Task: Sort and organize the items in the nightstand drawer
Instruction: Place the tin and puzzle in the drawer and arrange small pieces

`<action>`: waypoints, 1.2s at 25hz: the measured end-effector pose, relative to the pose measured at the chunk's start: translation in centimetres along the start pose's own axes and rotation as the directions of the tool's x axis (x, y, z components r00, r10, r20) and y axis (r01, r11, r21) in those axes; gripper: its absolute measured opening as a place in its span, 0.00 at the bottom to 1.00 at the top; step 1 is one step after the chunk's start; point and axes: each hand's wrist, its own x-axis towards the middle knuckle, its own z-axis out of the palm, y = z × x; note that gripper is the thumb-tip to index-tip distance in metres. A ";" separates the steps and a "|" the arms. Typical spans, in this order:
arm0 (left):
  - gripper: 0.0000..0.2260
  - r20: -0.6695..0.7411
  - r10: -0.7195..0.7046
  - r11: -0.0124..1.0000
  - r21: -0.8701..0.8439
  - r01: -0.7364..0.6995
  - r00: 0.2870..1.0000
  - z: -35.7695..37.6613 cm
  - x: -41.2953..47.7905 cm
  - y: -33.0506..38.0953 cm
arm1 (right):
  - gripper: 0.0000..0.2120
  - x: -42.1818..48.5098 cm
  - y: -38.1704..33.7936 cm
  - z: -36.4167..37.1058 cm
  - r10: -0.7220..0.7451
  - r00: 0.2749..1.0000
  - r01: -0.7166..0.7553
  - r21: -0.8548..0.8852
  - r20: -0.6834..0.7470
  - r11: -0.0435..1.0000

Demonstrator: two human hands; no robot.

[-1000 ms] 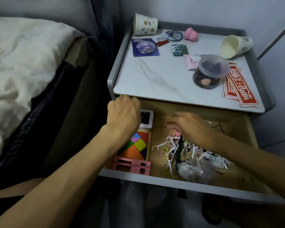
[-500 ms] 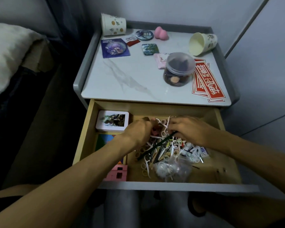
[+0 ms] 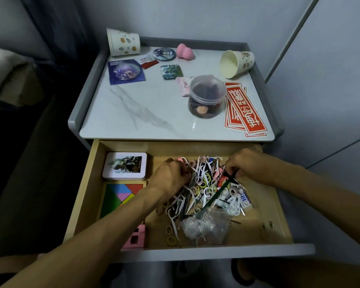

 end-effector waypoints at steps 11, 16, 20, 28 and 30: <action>0.10 -0.057 -0.107 0.988 -0.115 0.100 0.993 0.1 -0.2 1.2 | 0.09 2.4 -3.5 2.2 0.296 0.948 -0.265 0.226 -0.120 0.937; 0.13 -0.046 -0.142 0.982 -0.131 0.135 0.989 0.0 -0.2 1.2 | 0.08 2.0 -3.7 1.7 0.256 0.954 -0.237 0.128 -0.159 0.963; 0.15 -0.020 -0.183 0.961 -0.214 0.174 0.983 0.2 -0.3 0.9 | 0.12 1.4 -4.1 1.4 0.260 0.939 -0.265 0.010 -0.227 0.964; 0.08 -0.091 -0.224 0.895 -0.413 0.168 0.970 -1.1 -1.2 1.7 | 0.07 0.7 -3.3 0.5 0.314 0.934 -0.254 0.299 -0.173 0.920; 0.06 -0.100 -0.259 0.825 -0.540 0.166 0.961 -1.7 -1.3 1.7 | 0.07 0.6 -3.6 0.2 0.341 0.916 -0.266 0.317 -0.211 0.910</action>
